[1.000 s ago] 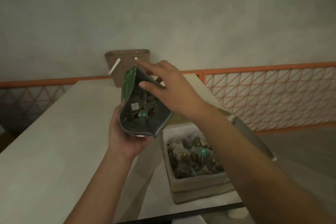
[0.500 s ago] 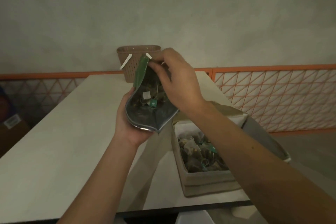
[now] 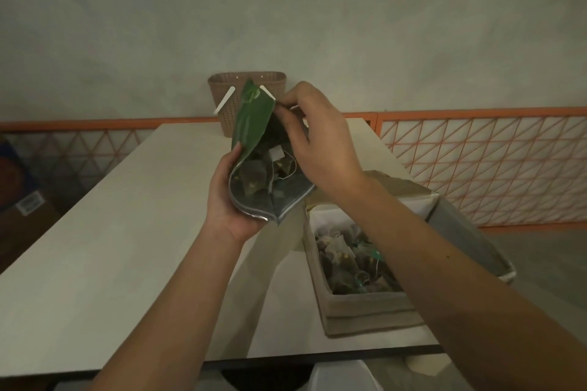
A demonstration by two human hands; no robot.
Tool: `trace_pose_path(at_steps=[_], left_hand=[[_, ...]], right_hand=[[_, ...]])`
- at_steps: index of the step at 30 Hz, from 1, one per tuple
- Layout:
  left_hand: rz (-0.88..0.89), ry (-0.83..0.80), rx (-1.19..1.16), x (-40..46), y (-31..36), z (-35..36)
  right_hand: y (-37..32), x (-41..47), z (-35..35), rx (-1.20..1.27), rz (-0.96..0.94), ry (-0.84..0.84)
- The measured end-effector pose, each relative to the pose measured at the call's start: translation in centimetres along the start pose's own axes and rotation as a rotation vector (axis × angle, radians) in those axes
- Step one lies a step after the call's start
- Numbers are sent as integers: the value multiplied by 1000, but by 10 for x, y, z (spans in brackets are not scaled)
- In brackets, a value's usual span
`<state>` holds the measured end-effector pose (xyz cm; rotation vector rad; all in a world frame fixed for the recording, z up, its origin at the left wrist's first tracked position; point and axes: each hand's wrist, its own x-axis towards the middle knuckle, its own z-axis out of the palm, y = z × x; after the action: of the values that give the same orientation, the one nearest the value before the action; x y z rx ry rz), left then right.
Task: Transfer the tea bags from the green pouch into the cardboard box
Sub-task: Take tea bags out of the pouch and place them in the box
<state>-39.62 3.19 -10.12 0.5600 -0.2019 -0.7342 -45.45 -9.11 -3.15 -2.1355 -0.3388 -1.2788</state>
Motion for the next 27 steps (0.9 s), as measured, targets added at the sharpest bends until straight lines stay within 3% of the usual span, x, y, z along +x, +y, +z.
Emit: trace_pose_path(at_steps=[3, 8, 14, 19, 27], left_hand=[[48, -35, 25, 2, 3, 1], [9, -6, 19, 3, -3, -7], [0, 30, -9, 2, -9, -10], [29, -12, 16, -2, -8, -2], [-22, 52, 9, -5, -21, -6]], right_hand=[[-7, -1, -4, 46, -90, 65], [6, -8, 3, 4, 67, -33], [7, -10, 1, 2, 77, -54], [-3, -18, -10, 7, -17, 48], [4, -24, -12, 83, 153, -26]])
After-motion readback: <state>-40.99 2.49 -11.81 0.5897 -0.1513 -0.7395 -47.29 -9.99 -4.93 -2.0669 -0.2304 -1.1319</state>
